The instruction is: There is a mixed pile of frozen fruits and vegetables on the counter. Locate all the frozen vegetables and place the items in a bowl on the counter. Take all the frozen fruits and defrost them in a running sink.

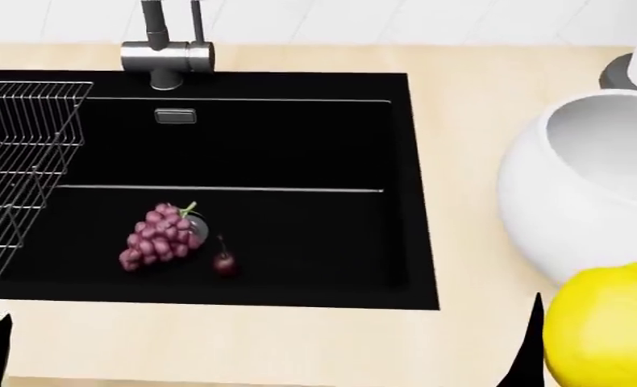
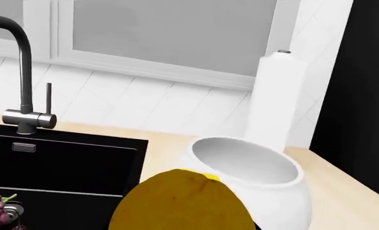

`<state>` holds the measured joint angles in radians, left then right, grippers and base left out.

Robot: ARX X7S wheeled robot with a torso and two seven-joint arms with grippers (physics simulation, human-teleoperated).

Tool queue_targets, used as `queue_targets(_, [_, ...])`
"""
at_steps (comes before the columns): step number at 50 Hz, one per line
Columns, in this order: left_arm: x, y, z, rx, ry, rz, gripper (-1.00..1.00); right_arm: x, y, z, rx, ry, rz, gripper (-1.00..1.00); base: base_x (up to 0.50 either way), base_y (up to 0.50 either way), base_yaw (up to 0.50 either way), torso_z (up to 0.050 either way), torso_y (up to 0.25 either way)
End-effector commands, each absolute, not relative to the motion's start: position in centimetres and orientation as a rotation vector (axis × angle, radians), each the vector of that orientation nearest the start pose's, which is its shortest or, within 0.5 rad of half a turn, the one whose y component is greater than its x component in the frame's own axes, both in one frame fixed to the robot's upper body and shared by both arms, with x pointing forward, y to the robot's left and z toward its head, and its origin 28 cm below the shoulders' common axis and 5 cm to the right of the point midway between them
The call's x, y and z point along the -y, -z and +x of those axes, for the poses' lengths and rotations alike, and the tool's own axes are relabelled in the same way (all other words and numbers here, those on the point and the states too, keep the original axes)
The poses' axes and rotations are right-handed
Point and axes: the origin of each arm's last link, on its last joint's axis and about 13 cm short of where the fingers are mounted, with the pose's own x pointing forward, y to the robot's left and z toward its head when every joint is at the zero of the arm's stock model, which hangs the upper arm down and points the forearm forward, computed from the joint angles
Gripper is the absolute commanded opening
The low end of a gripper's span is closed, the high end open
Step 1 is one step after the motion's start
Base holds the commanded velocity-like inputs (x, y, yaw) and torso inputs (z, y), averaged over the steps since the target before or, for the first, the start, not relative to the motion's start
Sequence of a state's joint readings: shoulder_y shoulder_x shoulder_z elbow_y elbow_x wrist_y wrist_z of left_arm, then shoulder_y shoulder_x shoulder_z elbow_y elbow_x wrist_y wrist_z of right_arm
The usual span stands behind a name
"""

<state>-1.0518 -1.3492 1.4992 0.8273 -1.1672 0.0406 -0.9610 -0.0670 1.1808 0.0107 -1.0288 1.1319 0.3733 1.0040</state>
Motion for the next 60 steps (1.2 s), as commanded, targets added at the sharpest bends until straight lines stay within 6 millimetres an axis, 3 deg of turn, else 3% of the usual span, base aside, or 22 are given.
queue_targets(1, [-25.38,-19.58,15.37,-0.019,0.162,0.105,-1.00,15.60,-20.82,13.08,0.146,0.084,-0.166,-1.00,-0.23,-0.41,0.00,0.000,0.000])
queue_targets(15, [-25.66,-19.42,15.05,-0.016,0.159,0.104,-1.00,15.65,-20.72,13.24,0.151,0.084,-0.172,-1.00,-0.16,-0.42,0.00,0.001,0.000])
queue_targets(23, [-25.23,-19.77,15.85,-0.015,0.154,0.103,-1.00,15.69,-20.69,13.20,0.167,0.087,-0.177,-1.00,0.07,-0.42,0.00,0.000,0.000])
queue_targets(60, [-25.74,-19.88,15.68,-0.002,0.134,0.101,-1.00,15.50,-20.76,13.08,0.195,0.086,-0.226,-1.00,0.36,-0.36,0.00,0.000,0.000])
